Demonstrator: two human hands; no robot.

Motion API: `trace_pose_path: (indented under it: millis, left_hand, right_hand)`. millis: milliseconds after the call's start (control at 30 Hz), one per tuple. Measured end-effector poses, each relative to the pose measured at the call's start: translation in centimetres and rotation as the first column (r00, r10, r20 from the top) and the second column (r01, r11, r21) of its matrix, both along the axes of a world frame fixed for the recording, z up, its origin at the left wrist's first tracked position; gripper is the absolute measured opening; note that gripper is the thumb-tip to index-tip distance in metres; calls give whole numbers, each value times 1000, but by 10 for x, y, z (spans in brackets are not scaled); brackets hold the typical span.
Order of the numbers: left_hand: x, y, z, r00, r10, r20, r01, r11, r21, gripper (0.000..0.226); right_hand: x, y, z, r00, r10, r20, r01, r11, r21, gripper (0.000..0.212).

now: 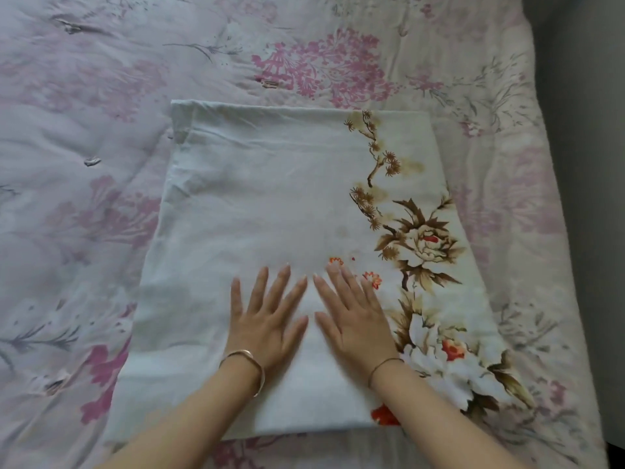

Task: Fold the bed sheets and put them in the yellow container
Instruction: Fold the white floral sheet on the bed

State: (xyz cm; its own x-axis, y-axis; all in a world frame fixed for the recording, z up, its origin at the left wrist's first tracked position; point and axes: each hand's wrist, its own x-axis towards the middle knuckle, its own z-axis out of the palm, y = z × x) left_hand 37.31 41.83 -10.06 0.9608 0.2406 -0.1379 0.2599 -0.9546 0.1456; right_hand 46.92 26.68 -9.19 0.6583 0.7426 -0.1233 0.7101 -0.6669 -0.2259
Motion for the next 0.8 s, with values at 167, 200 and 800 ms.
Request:
trace_pose_path:
  millis: [167, 200, 800]
  left_hand:
    - [-47, 58, -13, 998, 64, 19, -65, 993, 96, 61]
    - [-60, 68, -12, 993, 119, -15, -117, 989, 95, 61]
    - [-119, 7, -3, 980, -163, -113, 168, 985, 42, 99]
  right_hand:
    - [16, -100, -11, 970, -235, 61, 240, 968, -76, 60]
    - [17, -118, -9, 959, -278, 57, 283, 953, -111, 62]
    - [-57, -161, 2, 996, 85, -31, -89, 976, -200, 70]
